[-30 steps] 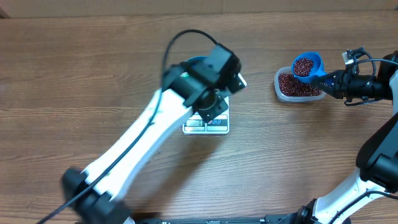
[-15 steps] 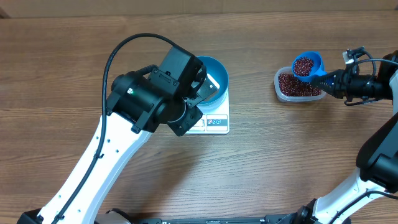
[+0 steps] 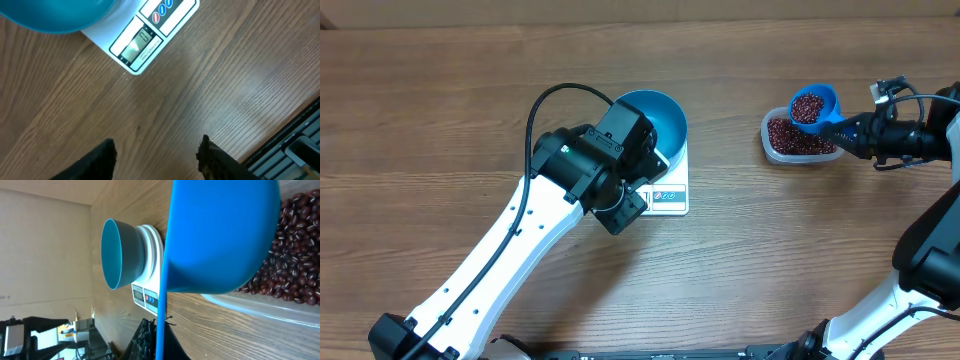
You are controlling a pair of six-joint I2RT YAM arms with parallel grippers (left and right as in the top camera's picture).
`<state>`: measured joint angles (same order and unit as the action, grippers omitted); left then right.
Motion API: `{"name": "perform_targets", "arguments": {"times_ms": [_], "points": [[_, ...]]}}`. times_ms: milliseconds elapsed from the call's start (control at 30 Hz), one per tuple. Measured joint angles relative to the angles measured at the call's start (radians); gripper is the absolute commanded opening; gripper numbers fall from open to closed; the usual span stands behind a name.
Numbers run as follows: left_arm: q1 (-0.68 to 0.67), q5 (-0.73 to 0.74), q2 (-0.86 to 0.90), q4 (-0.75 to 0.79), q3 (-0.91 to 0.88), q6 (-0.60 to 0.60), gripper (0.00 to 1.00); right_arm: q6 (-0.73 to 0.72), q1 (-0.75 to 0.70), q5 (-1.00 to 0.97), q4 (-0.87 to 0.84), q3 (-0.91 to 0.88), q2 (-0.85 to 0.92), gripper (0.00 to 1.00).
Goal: Scoop item into bowl and weigh 150g on scale
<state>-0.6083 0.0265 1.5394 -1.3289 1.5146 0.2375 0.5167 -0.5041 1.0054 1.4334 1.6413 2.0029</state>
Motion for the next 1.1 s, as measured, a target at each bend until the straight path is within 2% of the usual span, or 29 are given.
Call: {"name": "perform_targets", "arguments": {"times_ms": [33, 400, 667, 767, 933, 1100], "points": [[0.000, -0.003, 0.000, 0.002, 0.000, -0.003, 0.99, 0.000, 0.000, 0.000, 0.001, 0.000, 0.000, 0.04], [0.000, -0.011, 0.000, 0.055, -0.004, -0.002, 1.00, 0.000, 0.000, 0.000, 0.002, 0.000, 0.000, 0.04], [0.000, -0.021, -0.002, 0.145, -0.130, 0.002, 1.00, 0.000, 0.000, 0.000, -0.003, 0.000, 0.000, 0.04], [0.008, -0.035, -0.043, 0.155, -0.144, 0.002, 0.99, 0.000, 0.000, 0.000, -0.003, 0.000, 0.000, 0.04], [0.046, -0.039, -0.206, 0.194, -0.198, 0.002, 1.00, 0.000, 0.000, 0.000, -0.003, 0.000, 0.000, 0.04], [0.046, -0.037, -0.229, 0.290, -0.300, 0.002, 0.99, 0.000, 0.000, 0.000, -0.002, 0.000, 0.000, 0.04]]}}
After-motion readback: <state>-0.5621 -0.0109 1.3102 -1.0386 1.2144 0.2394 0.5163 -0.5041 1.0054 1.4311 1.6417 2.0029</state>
